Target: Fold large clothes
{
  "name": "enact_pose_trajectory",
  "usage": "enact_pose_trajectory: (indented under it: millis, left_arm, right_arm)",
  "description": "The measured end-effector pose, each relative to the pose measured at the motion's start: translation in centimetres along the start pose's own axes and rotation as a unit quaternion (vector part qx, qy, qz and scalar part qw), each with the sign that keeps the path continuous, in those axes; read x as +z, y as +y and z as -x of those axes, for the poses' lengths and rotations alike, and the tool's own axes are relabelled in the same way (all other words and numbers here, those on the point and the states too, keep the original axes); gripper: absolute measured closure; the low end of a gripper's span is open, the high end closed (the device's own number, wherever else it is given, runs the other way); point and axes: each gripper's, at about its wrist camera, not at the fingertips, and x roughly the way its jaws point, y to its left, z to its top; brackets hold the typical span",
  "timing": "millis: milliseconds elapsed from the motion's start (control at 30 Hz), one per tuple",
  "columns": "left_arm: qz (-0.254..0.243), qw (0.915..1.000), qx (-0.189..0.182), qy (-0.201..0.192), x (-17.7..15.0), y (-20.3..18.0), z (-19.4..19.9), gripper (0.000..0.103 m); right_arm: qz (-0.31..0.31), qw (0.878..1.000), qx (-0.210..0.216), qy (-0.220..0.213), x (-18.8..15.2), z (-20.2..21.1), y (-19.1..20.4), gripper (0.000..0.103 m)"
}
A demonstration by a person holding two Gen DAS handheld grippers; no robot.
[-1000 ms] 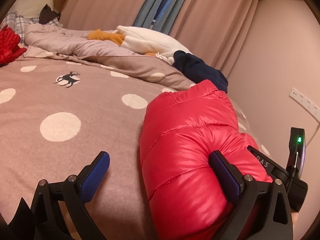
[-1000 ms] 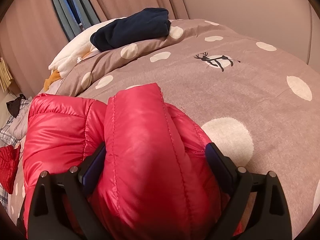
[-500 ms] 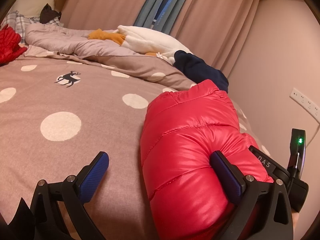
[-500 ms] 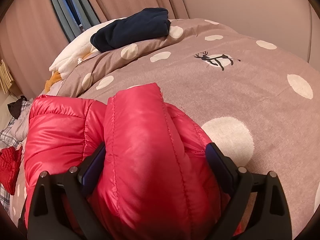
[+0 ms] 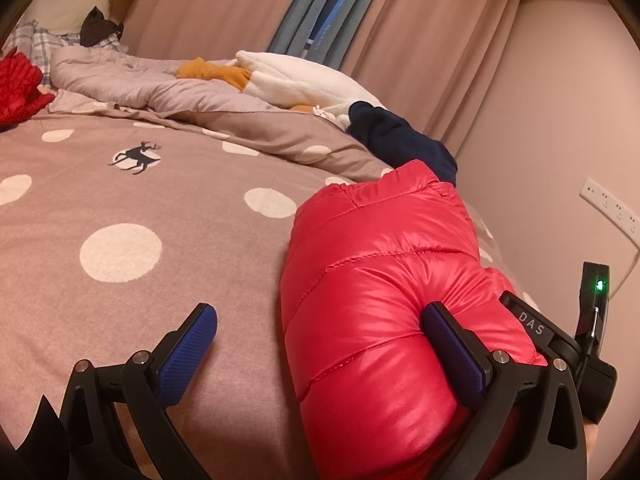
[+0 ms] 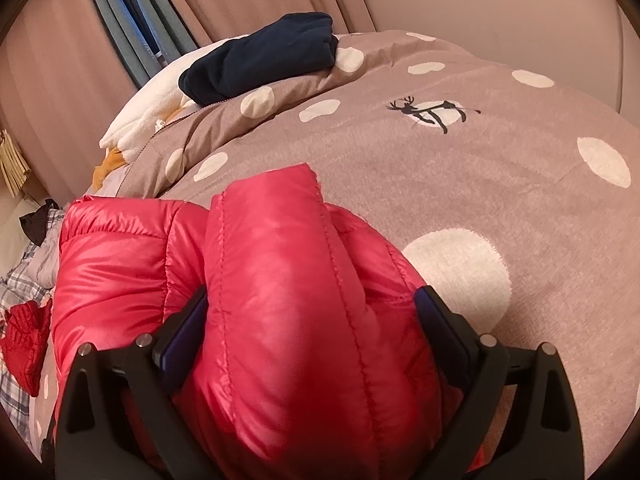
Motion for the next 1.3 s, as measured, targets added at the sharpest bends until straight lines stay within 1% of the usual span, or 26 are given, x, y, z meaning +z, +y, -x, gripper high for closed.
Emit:
enact_pose_trajectory:
  millis: [100,233,300,400,433,500,533,567,633,667,733,800,867,900,933,1000,1067,1167,1233,1300]
  left_arm:
    - [-0.001,1.0000,0.002,-0.002,-0.1,0.0,0.1,0.000]
    - [0.003,1.0000,-0.002,0.004,0.2,0.0,-0.1,0.000]
    - [0.008,0.9999,-0.007,0.010,0.4,0.2,0.0,0.000]
    - [0.020,0.9988,-0.021,0.039,1.2,1.0,0.4,0.000]
    - [0.029,0.9978,-0.027,0.053,1.5,1.5,0.7,0.000]
    - [0.061,0.9947,-0.032,0.076,2.4,2.5,1.6,0.000]
    - [0.081,0.9931,-0.038,0.075,3.1,3.1,2.5,0.000]
    - [0.092,0.9923,-0.048,0.067,3.4,3.4,3.3,0.000]
    - [0.112,0.9903,-0.065,0.051,4.2,3.7,5.2,0.000]
    - [0.113,0.9901,-0.068,0.049,4.5,3.6,5.9,0.000]
    - [0.096,0.9915,-0.072,0.052,4.9,3.0,7.2,0.000]
    - [0.079,0.9926,-0.081,0.045,4.9,2.5,8.2,0.000]
    - [0.072,0.9928,-0.093,0.025,4.4,2.7,9.2,0.000]
    - [0.071,0.9931,-0.092,0.016,4.3,2.9,9.2,0.000]
    - [0.071,0.9940,-0.083,0.010,4.2,3.0,9.1,0.000]
    - [0.071,0.9950,-0.066,0.021,4.2,3.3,8.5,0.000]
    - [0.068,0.9940,-0.076,0.039,4.3,3.8,7.8,0.000]
    - [0.081,0.9905,-0.095,0.058,4.2,5.0,7.4,0.000]
    - [0.119,0.9851,-0.098,0.078,4.2,6.1,6.5,0.000]
    - [0.162,0.9744,-0.119,0.100,4.2,7.3,5.7,0.000]
  right_arm:
    - [-0.003,1.000,0.005,-0.002,0.0,0.0,-0.1,0.006]
    - [-0.015,1.000,0.017,-0.002,0.1,0.2,-0.5,0.006]
    - [-0.021,1.000,0.020,-0.003,0.1,0.3,-0.6,0.004]
    - [-0.039,0.998,0.042,-0.009,0.0,1.2,-1.1,0.001]
    - [-0.056,0.997,0.058,-0.004,0.1,1.5,-1.5,0.001]
    - [-0.081,0.994,0.080,0.007,0.5,2.3,-1.8,0.001]
    - [-0.082,0.993,0.087,0.012,0.8,3.1,-1.7,0.001]
    - [-0.079,0.993,0.092,0.010,0.8,3.8,-1.4,0.000]
    - [-0.068,0.991,0.111,-0.013,1.0,6.0,-0.6,0.000]
    - [-0.059,0.991,0.115,-0.020,1.1,7.0,-0.2,0.000]
    - [-0.028,0.990,0.133,-0.029,1.4,9.2,1.0,0.001]
    - [0.013,0.987,0.156,-0.045,1.5,11.6,2.1,0.001]
    - [0.050,0.985,0.155,-0.063,1.4,13.7,2.6,0.001]
    - [0.059,0.984,0.151,-0.071,1.3,14.4,2.5,0.001]
    - [0.060,0.984,0.151,-0.079,1.3,14.9,2.2,0.001]
    - [0.040,0.984,0.155,-0.081,1.4,15.0,1.2,0.001]
    - [0.000,0.984,0.166,-0.063,1.5,14.6,-0.3,0.000]
    - [-0.028,0.980,0.192,-0.037,1.1,14.1,-2.1,0.000]
    - [-0.045,0.979,0.195,-0.028,0.7,13.8,-3.4,0.000]
    - [-0.073,0.977,0.197,-0.022,0.3,13.5,-4.9,0.000]
